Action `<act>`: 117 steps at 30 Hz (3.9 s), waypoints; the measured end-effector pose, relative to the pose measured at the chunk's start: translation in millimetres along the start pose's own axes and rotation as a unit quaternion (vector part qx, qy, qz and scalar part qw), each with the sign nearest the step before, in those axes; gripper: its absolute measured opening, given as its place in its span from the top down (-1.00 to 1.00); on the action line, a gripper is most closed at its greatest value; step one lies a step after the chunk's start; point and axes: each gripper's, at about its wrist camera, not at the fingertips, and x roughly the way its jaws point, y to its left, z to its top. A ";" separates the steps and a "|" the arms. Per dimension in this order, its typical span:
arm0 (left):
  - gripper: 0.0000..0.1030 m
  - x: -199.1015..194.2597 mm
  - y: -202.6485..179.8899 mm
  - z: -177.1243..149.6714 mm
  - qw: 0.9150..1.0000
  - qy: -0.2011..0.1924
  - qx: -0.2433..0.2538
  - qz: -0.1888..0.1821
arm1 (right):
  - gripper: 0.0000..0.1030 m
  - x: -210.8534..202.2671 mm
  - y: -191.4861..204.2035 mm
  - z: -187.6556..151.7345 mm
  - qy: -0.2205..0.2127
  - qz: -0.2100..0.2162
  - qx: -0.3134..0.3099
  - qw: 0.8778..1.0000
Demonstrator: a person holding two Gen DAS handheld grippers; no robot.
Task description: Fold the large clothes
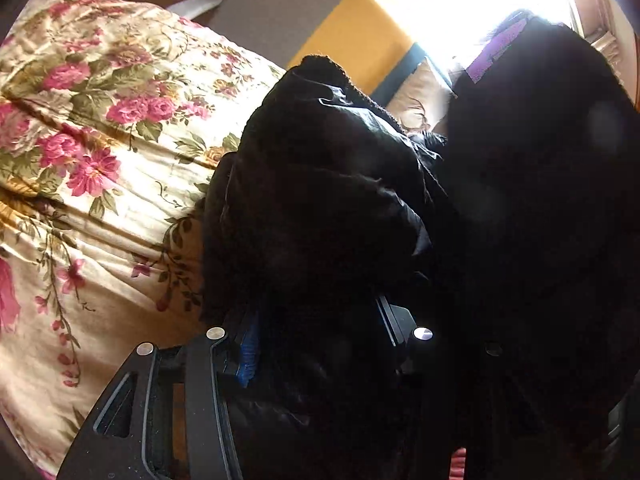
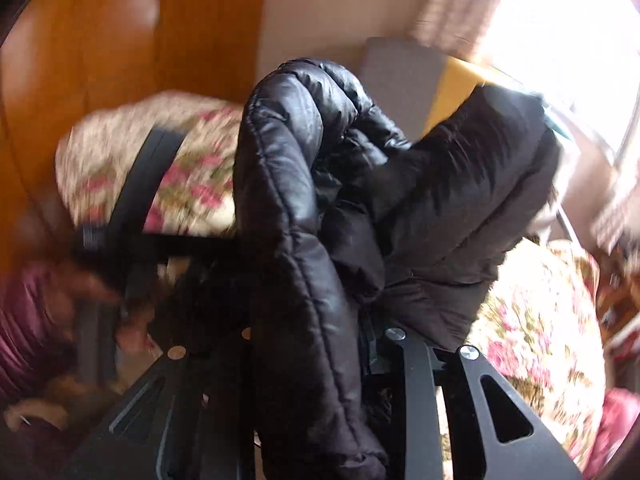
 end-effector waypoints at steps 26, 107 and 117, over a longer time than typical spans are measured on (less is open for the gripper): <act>0.56 -59.7 -141.2 10.1 0.972 0.009 0.232 -0.045 | 0.51 45.6 70.0 -52.4 -0.048 -0.093 -0.201 0.974; -0.57 -76.6 -50.9 -33.5 0.928 -0.167 0.063 0.326 | -0.53 179.8 -75.2 82.0 0.037 0.015 0.099 0.994; -0.62 -72.8 -54.6 -42.5 0.923 -0.143 0.090 0.347 | -0.54 178.2 -69.7 85.2 0.043 0.003 0.091 0.995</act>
